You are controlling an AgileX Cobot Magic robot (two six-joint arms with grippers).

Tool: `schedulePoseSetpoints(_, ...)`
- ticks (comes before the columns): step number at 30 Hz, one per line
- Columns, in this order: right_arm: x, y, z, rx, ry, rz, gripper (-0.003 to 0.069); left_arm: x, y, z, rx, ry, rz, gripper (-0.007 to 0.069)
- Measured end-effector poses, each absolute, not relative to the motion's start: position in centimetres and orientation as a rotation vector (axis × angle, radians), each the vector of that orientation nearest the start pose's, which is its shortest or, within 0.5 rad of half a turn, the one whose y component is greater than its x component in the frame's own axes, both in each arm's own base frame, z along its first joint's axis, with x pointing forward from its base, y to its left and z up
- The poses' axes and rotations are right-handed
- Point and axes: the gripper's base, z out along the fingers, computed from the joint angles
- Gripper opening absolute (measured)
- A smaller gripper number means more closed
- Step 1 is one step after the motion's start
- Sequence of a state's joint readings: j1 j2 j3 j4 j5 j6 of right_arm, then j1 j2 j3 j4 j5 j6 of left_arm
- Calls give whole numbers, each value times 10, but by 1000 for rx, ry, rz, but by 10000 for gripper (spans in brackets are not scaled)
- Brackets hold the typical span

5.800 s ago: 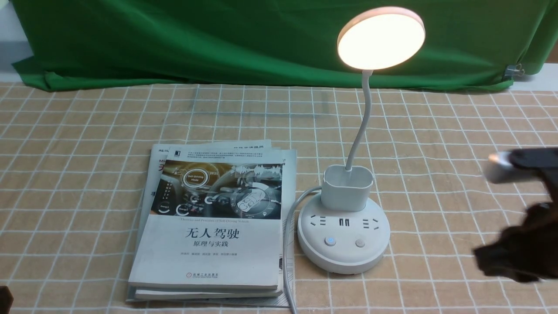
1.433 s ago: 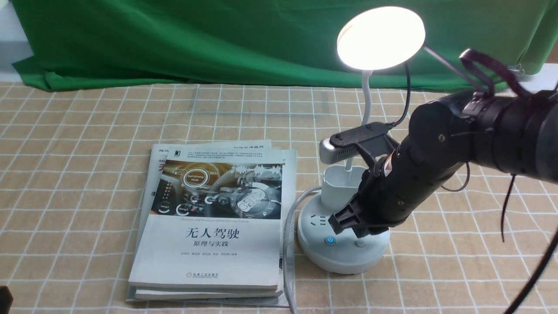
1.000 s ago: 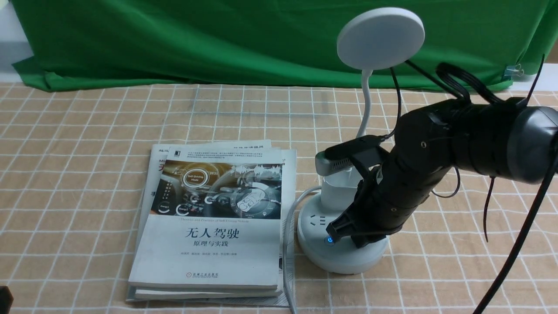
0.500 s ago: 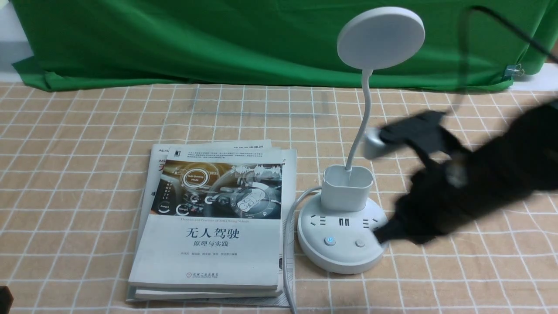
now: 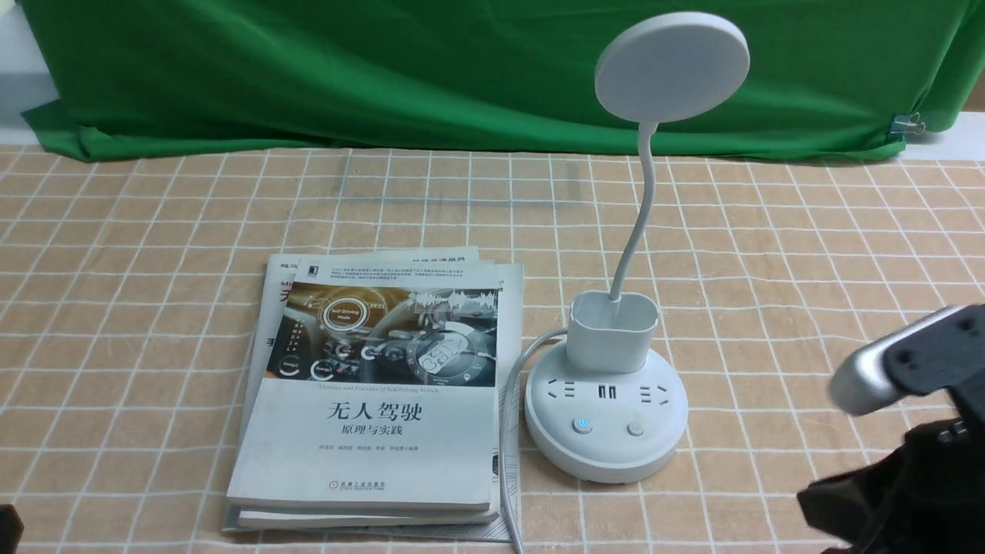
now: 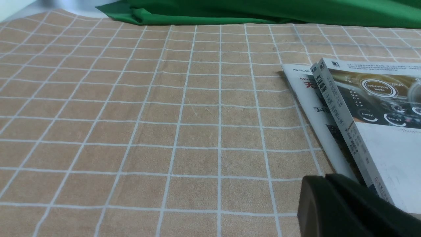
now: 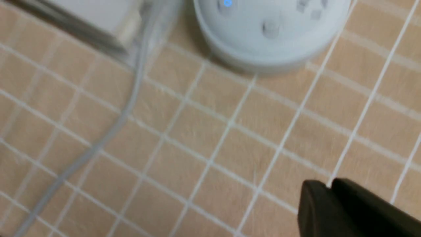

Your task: Turn off the desk lamp on the light coffee tablecloth by hand.

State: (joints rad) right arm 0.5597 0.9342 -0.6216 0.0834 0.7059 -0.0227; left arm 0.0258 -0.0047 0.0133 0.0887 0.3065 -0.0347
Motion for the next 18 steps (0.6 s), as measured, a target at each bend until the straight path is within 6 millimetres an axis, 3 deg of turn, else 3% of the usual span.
schedulePoseSetpoints(7,129,87,279,-650,2315,339,45,54,4,181,3,1798,78,4)
schedulePoseSetpoints(12,119,66,277,-575,2184,302,25,54,4,181,3,1798,78,4)
schedulePoseSetpoints(18,87,28,239,-320,1919,193,25,54,4,181,3,1798,78,4)
